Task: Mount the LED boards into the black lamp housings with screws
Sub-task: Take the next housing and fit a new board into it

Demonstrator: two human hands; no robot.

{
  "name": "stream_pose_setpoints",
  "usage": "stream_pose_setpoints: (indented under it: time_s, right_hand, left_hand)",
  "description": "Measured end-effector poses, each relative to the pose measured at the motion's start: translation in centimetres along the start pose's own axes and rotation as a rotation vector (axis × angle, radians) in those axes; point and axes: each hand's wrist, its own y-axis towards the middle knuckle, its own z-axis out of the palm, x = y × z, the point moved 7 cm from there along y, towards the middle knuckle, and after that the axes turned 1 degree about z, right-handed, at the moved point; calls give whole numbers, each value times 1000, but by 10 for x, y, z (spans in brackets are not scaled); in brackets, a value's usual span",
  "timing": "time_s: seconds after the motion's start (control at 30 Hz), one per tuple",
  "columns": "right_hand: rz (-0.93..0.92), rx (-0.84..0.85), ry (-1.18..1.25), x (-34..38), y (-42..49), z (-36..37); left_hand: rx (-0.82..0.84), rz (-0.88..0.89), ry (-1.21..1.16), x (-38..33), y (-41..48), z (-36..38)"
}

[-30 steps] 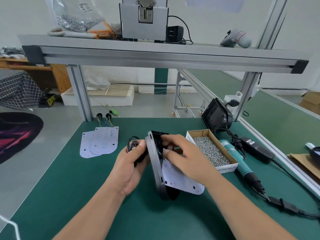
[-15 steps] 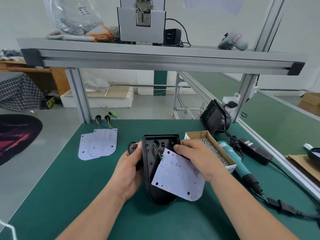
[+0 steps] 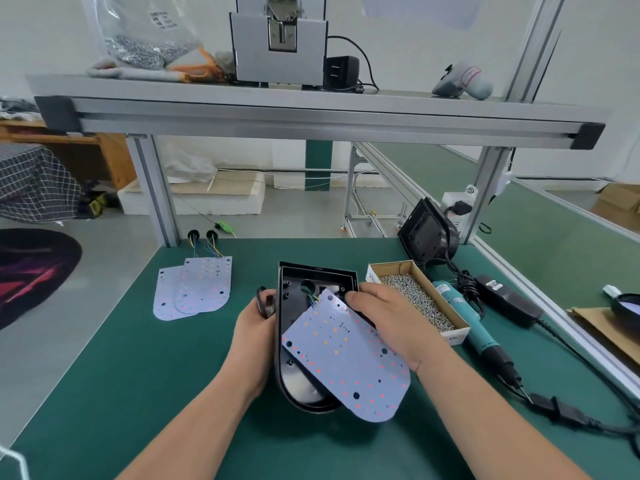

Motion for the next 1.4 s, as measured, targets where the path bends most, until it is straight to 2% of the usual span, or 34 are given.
stream_pose_setpoints:
  time_s: [0.1, 0.17, 0.3, 0.37, 0.4, 0.43, 0.5, 0.6, 0.77, 0.83, 0.87, 0.97, 1.07, 1.17, 1.23, 1.37, 1.4]
  right_hand:
    - [-16, -32, 16, 2, 0, -3]
    - [-34, -49, 25, 1, 0, -8]
    - [-56, -61, 5, -2, 3, -13]
    - [-54, -55, -26, -4, 3, -15]
    - [-53, -57, -40, -6, 3, -16]
    - [-49, -67, -41, -7, 4, -19]
    - [-28, -80, 15, -10, 5, -23]
    - [0, -42, 82, -15, 7, -25]
    - [-5, -89, 151, -13, 9, -38]
    - [-32, -108, 147, -11, 9, -44]
    - [-34, -115, 152, -10, 9, -46]
    - [-29, -123, 182, -9, 7, -48]
    - [-39, -147, 195, -5, 6, -50]
    - [-68, -139, 198, -4, 6, -49]
    - [-88, -142, 164, -3, 6, -47]
    - [-67, -93, 139, -7, 7, -37]
    - [-53, -80, 143, -8, 7, -35]
  left_hand:
    - [59, -299, -291, 20, -3, 17]
    - [149, -395, -299, 25, -10, 33]
    - [274, -370, -270, 29, -14, 36]
    - [387, -355, -219, 23, -19, 44]
    - [414, -296, -131, 21, -20, 40]
    - [371, -253, -9, 18, -18, 35]
    - [420, -14, 306, 7, -11, 30]
    - [476, 160, 564, 0, -19, 34]
    - [555, 13, 479, -5, -32, 25]
    - [598, 38, 483, -14, -35, 29]
    - [639, 57, 405, -14, -35, 27]
    - [451, 24, 170, -5, -23, 7]
    - [361, -145, 360, -7, -24, 10]
    - [122, -22, 499, -5, -7, -9]
    - [102, 27, 578, 0, -2, 0]
    - [213, 207, 847, -1, -11, 14]
    - [223, 211, 827, -3, -13, 16]
